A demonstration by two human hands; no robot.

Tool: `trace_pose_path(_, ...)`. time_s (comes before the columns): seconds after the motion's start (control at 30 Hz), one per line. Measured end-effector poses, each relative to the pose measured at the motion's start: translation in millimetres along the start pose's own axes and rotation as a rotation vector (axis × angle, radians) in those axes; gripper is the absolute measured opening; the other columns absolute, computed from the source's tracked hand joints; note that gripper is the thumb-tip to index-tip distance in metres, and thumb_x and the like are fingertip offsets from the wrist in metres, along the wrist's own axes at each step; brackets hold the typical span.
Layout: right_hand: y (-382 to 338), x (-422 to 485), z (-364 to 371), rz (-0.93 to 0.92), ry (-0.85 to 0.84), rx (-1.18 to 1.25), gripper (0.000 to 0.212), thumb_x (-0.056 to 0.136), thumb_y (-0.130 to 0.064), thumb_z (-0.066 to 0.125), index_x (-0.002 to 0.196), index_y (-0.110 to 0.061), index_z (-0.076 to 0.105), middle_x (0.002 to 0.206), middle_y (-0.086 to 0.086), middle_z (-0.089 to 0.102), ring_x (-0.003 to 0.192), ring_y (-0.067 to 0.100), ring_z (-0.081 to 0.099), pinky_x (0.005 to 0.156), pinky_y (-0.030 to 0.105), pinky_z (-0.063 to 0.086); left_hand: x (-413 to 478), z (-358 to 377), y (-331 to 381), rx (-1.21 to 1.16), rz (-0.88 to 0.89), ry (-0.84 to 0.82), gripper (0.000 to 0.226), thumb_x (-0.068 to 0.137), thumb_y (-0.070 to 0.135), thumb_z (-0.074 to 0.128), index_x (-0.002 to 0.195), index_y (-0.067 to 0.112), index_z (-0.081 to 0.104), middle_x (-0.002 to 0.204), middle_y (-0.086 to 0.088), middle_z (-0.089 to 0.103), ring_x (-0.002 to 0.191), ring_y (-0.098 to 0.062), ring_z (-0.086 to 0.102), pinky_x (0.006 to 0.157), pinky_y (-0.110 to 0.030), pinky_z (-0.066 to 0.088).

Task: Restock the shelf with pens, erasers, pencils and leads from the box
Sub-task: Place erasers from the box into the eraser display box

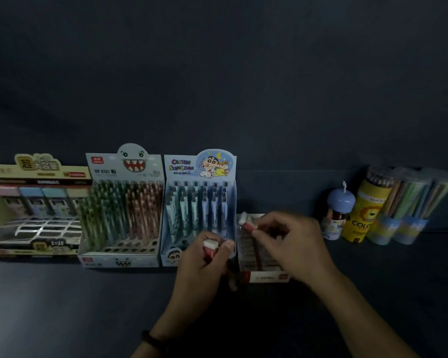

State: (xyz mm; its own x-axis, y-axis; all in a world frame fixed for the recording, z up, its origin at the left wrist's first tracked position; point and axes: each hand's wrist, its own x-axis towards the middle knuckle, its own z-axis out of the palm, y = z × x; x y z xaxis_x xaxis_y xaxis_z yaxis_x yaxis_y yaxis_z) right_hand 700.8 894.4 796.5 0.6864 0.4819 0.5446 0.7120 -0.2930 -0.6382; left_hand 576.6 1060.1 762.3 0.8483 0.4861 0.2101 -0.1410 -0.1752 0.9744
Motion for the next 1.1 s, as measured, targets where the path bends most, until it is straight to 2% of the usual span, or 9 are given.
trace_pose_path(0.1, 16.9, 20.8, -12.5, 0.069, -0.113, -0.138, 0.007, 0.088, -0.027, 0.085, 0.092, -0.032, 0.082, 0.089, -0.026, 0.074, 0.088, -0.010, 0.069, 0.077, 0.003, 0.046, -1.0, -1.3, -2.7, -0.055, -0.030, -0.011, 0.019, 0.106, 0.025, 0.061, 0.098, 0.013, 0.050, 0.062, -0.001, 0.052, 0.049, -0.020, 0.053, 0.055, -0.044, 0.054)
trace_pose_path(0.2, 31.4, 39.2, -5.0, 0.105, -0.277, -0.254, 0.006, 0.091, -0.025, 0.080, 0.092, -0.031, 0.081, 0.092, -0.019, 0.074, 0.088, -0.006, 0.068, 0.078, 0.008, 0.048, -5.3, 3.9, 1.1, -0.234, -0.079, -0.036, 0.014, 0.114, 0.017, 0.043, 0.101, 0.018, 0.048, 0.078, -0.007, 0.049, 0.057, -0.025, 0.045, 0.062, -0.046, 0.049)
trace_pose_path(0.33, 34.8, 52.7, 12.6, 0.072, -0.405, -0.378, 0.009, 0.089, -0.018, 0.078, 0.093, -0.025, 0.081, 0.099, -0.007, 0.074, 0.095, 0.010, 0.068, 0.084, 0.026, 0.054, -6.9, 5.3, 5.9, -0.268, -0.038, -0.039, 0.012, 0.112, 0.019, 0.047, 0.111, 0.007, 0.050, 0.094, -0.014, 0.071, 0.067, -0.040, 0.067, 0.065, -0.045, 0.059)
trace_pose_path(0.47, 36.1, 51.7, 26.1, 0.071, -0.480, -0.433, 0.023, 0.086, -0.005, 0.073, 0.100, -0.022, 0.080, 0.105, -0.004, 0.071, 0.097, 0.014, 0.067, 0.085, 0.032, 0.059, -5.9, 1.4, 6.5, -0.197, 0.033, -0.046, 0.026, 0.100, 0.029, 0.062, 0.098, 0.004, 0.060, 0.079, -0.025, 0.062, 0.072, -0.032, 0.061, 0.063, -0.041, 0.054)
trace_pose_path(0.6, 44.5, 50.0, 35.6, 0.051, -0.430, -0.493, 0.014, 0.088, -0.015, 0.075, 0.099, -0.023, 0.076, 0.107, -0.003, 0.068, 0.102, 0.018, 0.067, 0.083, 0.033, 0.058, -1.6, 0.4, 2.0, -0.148, 0.095, -0.035, 0.011, 0.100, 0.017, 0.066, 0.095, 0.007, 0.067, 0.075, -0.010, 0.065, 0.067, -0.025, 0.062, 0.062, -0.035, 0.055)
trace_pose_path(0.7, 42.7, 48.9, 29.9, 0.062, -0.462, -0.493, 0.015, 0.091, -0.017, 0.071, 0.101, -0.026, 0.078, 0.110, -0.006, 0.068, 0.103, 0.017, 0.067, 0.086, 0.036, 0.059, 1.6, 1.8, -2.1, -0.225, 0.053, -0.003, 0.006, 0.100, 0.006, 0.066, 0.099, 0.001, 0.064, 0.083, -0.019, 0.071, 0.072, -0.028, 0.071, 0.064, -0.034, 0.059)
trace_pose_path(0.87, 6.2, 22.7, 4.6, 0.144, -0.199, -0.056, 0.014, 0.100, -0.027, 0.070, 0.095, -0.028, 0.083, 0.095, -0.021, 0.078, 0.091, -0.005, 0.070, 0.081, 0.011, 0.050, 3.1, 3.0, -2.3, -0.366, -0.037, 0.071, 0.008, 0.100, 0.005, 0.065, 0.104, -0.001, 0.064, 0.091, -0.022, 0.077, 0.079, -0.038, 0.078, 0.063, -0.037, 0.061)
trace_pose_path(1.0, -18.0, -1.8, 0.9, 0.400, -0.296, 0.410, 0.023, 0.105, -0.031, 0.065, 0.093, -0.019, 0.082, 0.088, 0.005, 0.080, 0.076, 0.019, 0.073, 0.072, 0.039, 0.056, 3.4, 1.3, -4.4, -0.337, -0.006, 0.030, 0.006, 0.100, 0.013, 0.067, 0.104, 0.011, 0.070, 0.100, -0.017, 0.079, 0.089, -0.038, 0.079, 0.071, -0.041, 0.061)
trace_pose_path(1.1, -21.4, -7.1, 7.3, 0.445, -0.302, 0.553, 0.018, 0.104, -0.022, 0.066, 0.100, -0.013, 0.081, 0.091, 0.012, 0.080, 0.080, 0.028, 0.075, 0.071, 0.037, 0.058, 2.5, -2.3, -7.1, -0.194, 0.082, 0.035, 0.011, 0.096, 0.012, 0.072, 0.101, 0.021, 0.076, 0.090, -0.011, 0.078, 0.079, -0.024, 0.076, 0.068, -0.032, 0.060)
